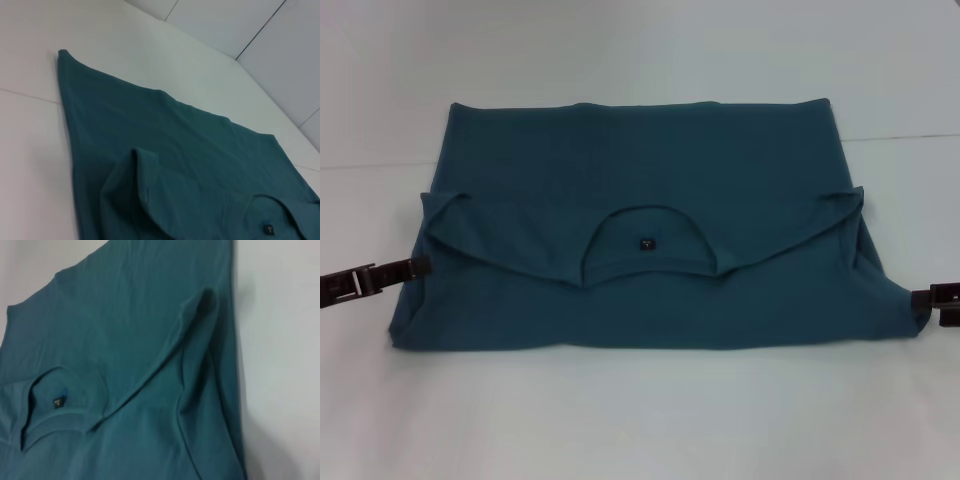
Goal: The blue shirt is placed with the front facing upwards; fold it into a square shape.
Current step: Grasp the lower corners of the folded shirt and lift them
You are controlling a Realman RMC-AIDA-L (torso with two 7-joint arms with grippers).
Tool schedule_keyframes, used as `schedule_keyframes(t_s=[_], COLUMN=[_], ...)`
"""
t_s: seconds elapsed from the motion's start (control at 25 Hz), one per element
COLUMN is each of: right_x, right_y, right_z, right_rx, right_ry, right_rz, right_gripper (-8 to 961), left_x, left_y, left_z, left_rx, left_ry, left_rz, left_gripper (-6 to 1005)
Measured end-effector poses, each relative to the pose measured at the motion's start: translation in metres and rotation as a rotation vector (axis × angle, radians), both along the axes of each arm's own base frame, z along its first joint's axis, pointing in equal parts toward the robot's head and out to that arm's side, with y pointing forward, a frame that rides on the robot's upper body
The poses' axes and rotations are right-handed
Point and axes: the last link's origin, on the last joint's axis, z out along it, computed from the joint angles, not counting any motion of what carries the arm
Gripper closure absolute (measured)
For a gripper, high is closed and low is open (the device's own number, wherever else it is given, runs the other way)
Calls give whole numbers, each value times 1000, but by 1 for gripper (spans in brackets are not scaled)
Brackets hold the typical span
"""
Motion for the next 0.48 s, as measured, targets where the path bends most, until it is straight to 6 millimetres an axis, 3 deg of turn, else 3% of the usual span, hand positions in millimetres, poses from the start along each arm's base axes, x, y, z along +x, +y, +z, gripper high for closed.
schedule_keyframes(t_s=[0.48], right_x=[2], right_y=[2], right_z=[-6], right_rx=[49], right_ry=[40], right_rz=[-30], right_gripper=[447], left_x=[-3], left_y=[2], left_z=[0], left_rx=[22], left_ry=[27], left_rz=[8], left_gripper=[432])
